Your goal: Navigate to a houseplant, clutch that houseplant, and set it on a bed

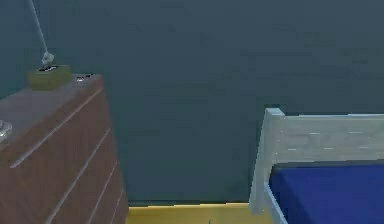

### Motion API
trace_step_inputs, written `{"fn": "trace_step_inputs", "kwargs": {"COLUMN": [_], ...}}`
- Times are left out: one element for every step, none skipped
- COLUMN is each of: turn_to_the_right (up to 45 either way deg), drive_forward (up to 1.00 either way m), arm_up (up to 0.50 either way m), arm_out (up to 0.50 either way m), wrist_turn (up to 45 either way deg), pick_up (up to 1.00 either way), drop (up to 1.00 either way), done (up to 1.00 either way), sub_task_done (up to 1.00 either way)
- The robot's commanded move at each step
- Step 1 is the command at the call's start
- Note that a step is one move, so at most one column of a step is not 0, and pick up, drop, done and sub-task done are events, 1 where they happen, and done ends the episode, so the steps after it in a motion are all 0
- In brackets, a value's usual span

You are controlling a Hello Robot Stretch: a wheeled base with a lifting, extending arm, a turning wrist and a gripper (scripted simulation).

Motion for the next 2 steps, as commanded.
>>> {"fn": "trace_step_inputs", "kwargs": {"turn_to_the_right": [45.0, 45.0], "drive_forward": [0.00, 0.00], "arm_up": [0.00, 0.00], "arm_out": [0.00, 0.00], "wrist_turn": [0.0, 0.0], "pick_up": [0.00, 0.00], "drop": [0.00, 0.00], "done": [0.00, 0.00], "sub_task_done": [0.00, 0.00]}}
